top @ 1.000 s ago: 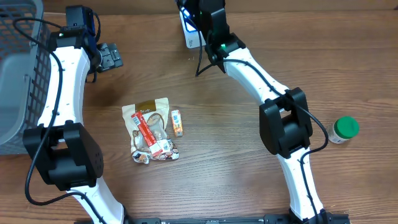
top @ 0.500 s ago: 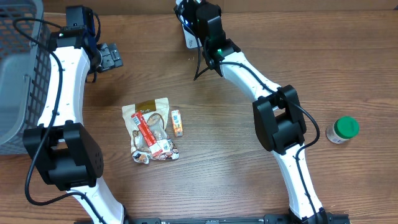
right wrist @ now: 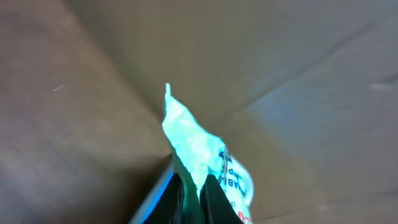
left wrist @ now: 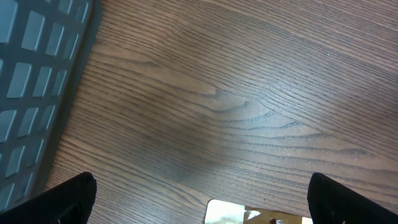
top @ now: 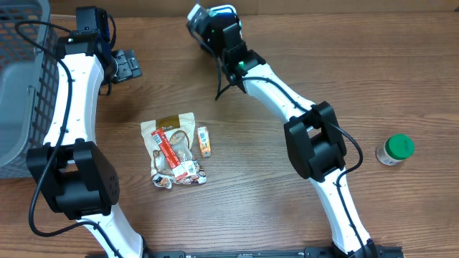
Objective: Scan the item barcode
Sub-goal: 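Hold the teal pack in front of the white scanner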
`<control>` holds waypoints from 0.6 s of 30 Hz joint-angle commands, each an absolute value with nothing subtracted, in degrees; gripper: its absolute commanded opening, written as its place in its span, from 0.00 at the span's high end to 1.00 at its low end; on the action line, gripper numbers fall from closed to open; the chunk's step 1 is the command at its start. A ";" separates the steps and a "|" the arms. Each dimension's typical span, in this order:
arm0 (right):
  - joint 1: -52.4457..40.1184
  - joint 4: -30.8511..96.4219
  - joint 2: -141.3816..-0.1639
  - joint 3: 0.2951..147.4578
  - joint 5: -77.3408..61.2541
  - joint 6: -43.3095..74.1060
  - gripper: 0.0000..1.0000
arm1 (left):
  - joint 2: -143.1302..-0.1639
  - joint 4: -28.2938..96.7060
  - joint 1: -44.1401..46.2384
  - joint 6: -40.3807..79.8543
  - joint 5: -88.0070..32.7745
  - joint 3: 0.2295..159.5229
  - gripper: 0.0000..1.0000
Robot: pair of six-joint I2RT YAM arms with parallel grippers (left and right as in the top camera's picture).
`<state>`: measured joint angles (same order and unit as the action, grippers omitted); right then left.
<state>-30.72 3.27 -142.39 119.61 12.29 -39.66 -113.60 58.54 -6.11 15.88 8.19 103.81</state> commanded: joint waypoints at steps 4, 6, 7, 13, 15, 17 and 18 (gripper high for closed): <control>-30.81 7.81 -142.87 119.96 11.00 -38.81 0.96 | -112.86 58.48 -6.35 15.22 7.88 104.22 0.00; -30.85 8.54 -142.87 119.96 8.84 -38.28 0.96 | -112.86 58.48 -6.35 15.22 7.88 104.25 0.00; -30.89 8.49 -142.87 119.96 8.19 -37.15 0.96 | -112.86 58.48 -6.35 15.20 7.88 104.25 0.00; -30.89 8.27 -142.87 119.96 6.09 -33.80 0.96 | -112.86 58.48 -6.35 15.22 7.88 104.25 0.00; -30.89 8.27 -142.87 119.96 6.11 -33.80 0.96 | -112.86 58.48 -6.35 15.22 7.88 104.25 0.00; -30.87 8.12 -142.87 119.96 6.11 -33.82 0.96 | -112.86 58.50 -6.35 15.22 7.88 104.25 0.00; -30.81 8.01 -142.87 119.96 6.11 -33.80 0.96 | -112.86 58.48 -6.35 15.22 7.88 104.25 0.00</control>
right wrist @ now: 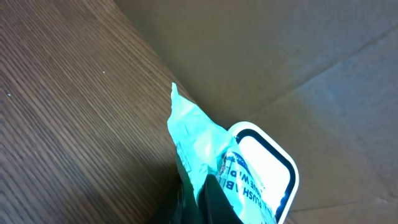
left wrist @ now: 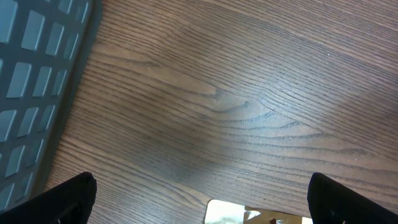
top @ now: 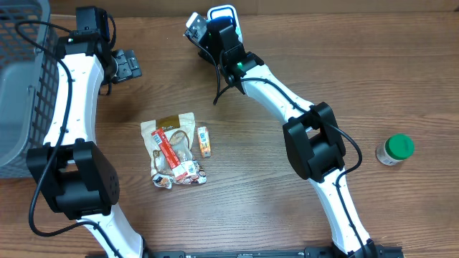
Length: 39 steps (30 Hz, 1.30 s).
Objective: Scan the item barcode
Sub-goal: 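Hold the teal pack in front of the white scanner, then carry the teal pack right and lower it near the bottle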
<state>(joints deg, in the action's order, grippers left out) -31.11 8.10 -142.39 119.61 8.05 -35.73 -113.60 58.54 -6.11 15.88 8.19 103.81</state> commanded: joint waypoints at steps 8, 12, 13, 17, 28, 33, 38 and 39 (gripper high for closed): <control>-30.39 6.15 -141.25 119.98 6.63 -27.83 0.96 | -112.86 58.48 -6.35 15.22 7.88 104.25 0.00; -29.36 5.78 -136.94 119.98 6.85 -23.62 0.96 | -112.86 58.48 -6.35 15.22 7.88 104.22 0.00; -28.97 5.96 -135.66 119.98 6.83 -22.61 0.96 | -112.86 58.48 -6.35 15.22 7.88 104.25 0.00; -26.39 13.93 -127.90 119.98 6.76 -17.12 0.96 | -112.86 58.48 -6.35 15.22 7.86 104.25 0.00; -19.86 56.36 -119.28 119.98 -0.01 -4.05 0.96 | -112.86 58.48 -6.35 15.22 7.88 104.25 0.00; -16.27 80.47 -119.92 118.21 -3.55 -4.08 0.96 | -112.86 58.48 -6.35 15.22 7.88 104.25 0.00; -12.10 87.59 -119.92 111.66 -0.97 -4.27 0.96 | -112.86 58.48 -6.35 15.20 7.88 104.22 0.00; -11.31 87.59 -119.92 110.48 -0.30 -4.25 0.96 | -112.86 58.48 -6.35 15.22 7.88 104.25 0.00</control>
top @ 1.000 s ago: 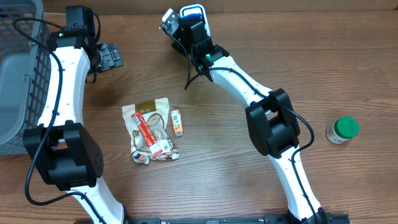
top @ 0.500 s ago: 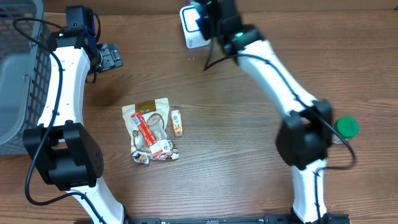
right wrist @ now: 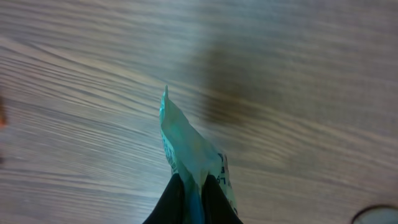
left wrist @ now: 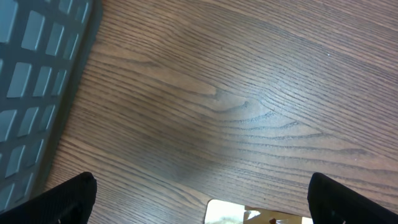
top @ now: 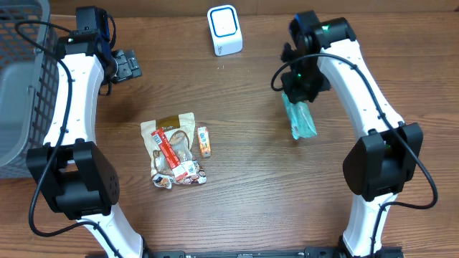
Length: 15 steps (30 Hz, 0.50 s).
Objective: Scan the item barcode
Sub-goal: 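Carry the teal pack right and lower it near the bottle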
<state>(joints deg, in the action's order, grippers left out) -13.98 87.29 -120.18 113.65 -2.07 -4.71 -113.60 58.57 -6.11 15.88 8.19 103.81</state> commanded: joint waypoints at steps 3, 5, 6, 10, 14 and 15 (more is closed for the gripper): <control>-9.02 86.67 -119.92 106.76 1.56 -4.23 0.96 | -112.86 58.48 -6.35 15.22 7.88 104.25 0.01; -7.53 85.97 -119.92 104.40 4.86 -4.23 0.96 | -112.86 58.48 -6.35 15.22 7.88 104.25 0.00; -6.74 85.27 -119.92 103.02 6.68 -4.23 0.96 | -112.86 58.48 -6.35 15.22 7.88 104.22 0.00; -3.97 82.72 -119.92 99.79 11.14 -4.25 0.60 | -112.86 58.48 -6.35 15.22 7.88 104.25 0.00; -1.63 80.49 -119.90 99.37 12.23 -4.23 0.22 | -112.86 58.48 -6.35 15.22 7.88 104.25 0.00; -1.37 80.03 -119.90 99.39 12.23 -4.23 0.20 | -112.86 58.50 -6.35 15.22 7.86 104.25 0.00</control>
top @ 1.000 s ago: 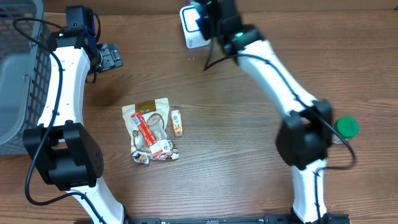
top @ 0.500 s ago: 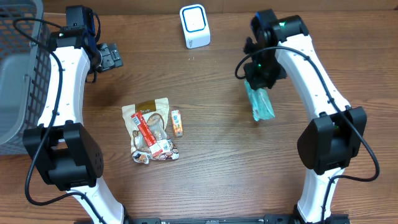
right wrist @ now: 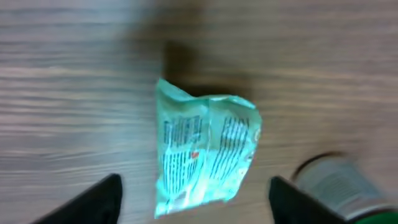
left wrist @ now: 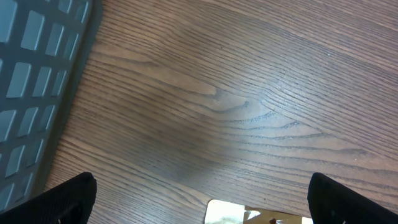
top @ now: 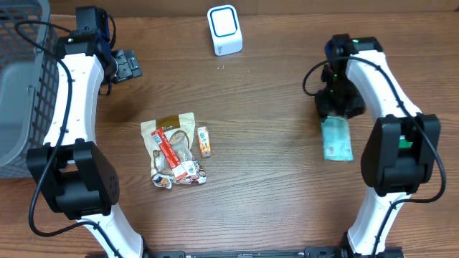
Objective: Scan the item barcode
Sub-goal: 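Carry the teal pack right and lower it near the bottle, then release the pack and move the right gripper left above the snacks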
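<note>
A teal packet lies flat on the wood table at the right, printed side up. My right gripper hangs just behind and above it, open, the packet showing between its dark fingertips; the right gripper holds nothing. The white scanner with a blue ring stands at the back centre. My left gripper is at the back left, open and empty, over bare wood.
A grey basket fills the far left, its wall beside my left gripper. A snack pouch and a small orange stick pack lie left of centre. A green-lidded jar stands right of the packet.
My right gripper was shut on the teal packet, held above the table right of centre. Now it is further right and open, and the packet lies on the table. The left arm has not moved.
My right gripper held the teal packet at the back by the scanner, then right up against the scanner's face. Then it held the packet over the right half of the table. Now the packet lies there, let go. The left gripper stayed open throughout.
</note>
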`<control>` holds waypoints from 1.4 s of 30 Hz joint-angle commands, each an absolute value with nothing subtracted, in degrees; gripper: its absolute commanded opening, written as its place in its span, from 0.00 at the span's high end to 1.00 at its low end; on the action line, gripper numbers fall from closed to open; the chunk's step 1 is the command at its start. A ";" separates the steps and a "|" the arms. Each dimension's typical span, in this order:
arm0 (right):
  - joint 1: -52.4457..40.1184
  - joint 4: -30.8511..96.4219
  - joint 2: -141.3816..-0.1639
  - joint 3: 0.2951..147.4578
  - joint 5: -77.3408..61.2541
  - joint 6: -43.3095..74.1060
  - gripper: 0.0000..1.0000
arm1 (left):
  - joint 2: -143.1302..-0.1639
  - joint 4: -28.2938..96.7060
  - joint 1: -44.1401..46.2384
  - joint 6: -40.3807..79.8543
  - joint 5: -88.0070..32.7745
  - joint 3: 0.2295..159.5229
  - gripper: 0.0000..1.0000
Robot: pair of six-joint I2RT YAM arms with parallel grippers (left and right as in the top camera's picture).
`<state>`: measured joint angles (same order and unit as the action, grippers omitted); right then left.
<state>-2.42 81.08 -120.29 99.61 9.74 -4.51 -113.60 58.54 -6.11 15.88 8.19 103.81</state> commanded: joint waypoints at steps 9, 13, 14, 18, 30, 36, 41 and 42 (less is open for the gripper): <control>-4.99 76.84 -119.90 99.48 -9.10 0.03 0.00 | -112.86 58.50 -6.35 15.20 7.88 104.25 0.00; -8.64 74.94 -119.90 99.46 -21.93 0.91 0.00 | -112.86 58.48 -6.35 15.22 7.88 104.25 0.00; -9.74 74.04 -119.90 99.46 -24.12 1.89 0.00 | -112.86 58.48 -6.35 15.22 7.88 104.25 0.00; -13.69 71.11 -119.90 99.46 -27.09 3.44 0.00 | -112.86 58.48 -6.35 15.22 7.88 104.25 0.00; -18.31 66.89 -119.92 99.46 -27.07 3.42 0.00 | -112.86 58.48 -6.35 15.22 7.86 104.25 0.00; -18.31 65.10 -119.90 99.46 -27.07 3.44 0.00 | -112.86 58.48 -6.35 15.20 7.88 104.25 0.00; -18.31 63.68 -119.90 99.46 -27.07 3.44 0.00 | -112.86 58.50 -6.35 15.22 7.88 104.22 0.00; -18.31 63.42 -119.90 99.46 -27.07 3.42 0.00 | -112.86 58.48 -6.35 15.22 7.88 104.25 0.00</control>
<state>-18.31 64.01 -120.29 99.59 -26.59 3.20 -113.60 58.54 -6.11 15.88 8.16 103.81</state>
